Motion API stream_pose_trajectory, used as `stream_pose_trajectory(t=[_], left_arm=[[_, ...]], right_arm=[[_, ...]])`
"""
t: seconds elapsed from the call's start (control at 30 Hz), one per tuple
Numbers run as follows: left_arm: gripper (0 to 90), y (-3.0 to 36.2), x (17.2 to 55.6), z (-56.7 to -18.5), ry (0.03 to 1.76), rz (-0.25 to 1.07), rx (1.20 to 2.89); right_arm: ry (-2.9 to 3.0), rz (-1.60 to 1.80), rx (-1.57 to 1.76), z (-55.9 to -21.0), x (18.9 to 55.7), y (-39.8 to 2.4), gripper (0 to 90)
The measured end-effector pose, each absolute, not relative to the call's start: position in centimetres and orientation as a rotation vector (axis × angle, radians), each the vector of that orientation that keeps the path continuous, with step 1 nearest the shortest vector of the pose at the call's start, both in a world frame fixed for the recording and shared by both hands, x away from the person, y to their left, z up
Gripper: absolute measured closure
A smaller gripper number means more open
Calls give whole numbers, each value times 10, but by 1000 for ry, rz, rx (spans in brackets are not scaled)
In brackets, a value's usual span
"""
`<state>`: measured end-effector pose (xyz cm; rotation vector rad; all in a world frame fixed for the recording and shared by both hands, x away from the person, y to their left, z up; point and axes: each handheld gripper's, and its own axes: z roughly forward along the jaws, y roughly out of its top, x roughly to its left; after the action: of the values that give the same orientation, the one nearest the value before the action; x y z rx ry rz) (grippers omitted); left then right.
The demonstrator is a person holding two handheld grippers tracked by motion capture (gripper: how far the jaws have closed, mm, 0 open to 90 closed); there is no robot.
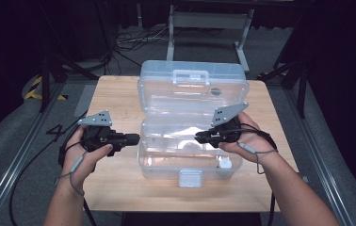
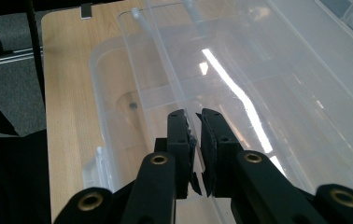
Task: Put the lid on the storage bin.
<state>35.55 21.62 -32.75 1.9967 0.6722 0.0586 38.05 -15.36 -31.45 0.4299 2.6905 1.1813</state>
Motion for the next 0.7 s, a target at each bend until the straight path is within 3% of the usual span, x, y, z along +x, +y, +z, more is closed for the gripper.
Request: stream_pose_trajectory(t=[0.7], left_arm=[[843, 204, 374, -314, 699, 147, 1906]], right_arm=[[2632, 1158, 414, -321, 365, -154, 813]])
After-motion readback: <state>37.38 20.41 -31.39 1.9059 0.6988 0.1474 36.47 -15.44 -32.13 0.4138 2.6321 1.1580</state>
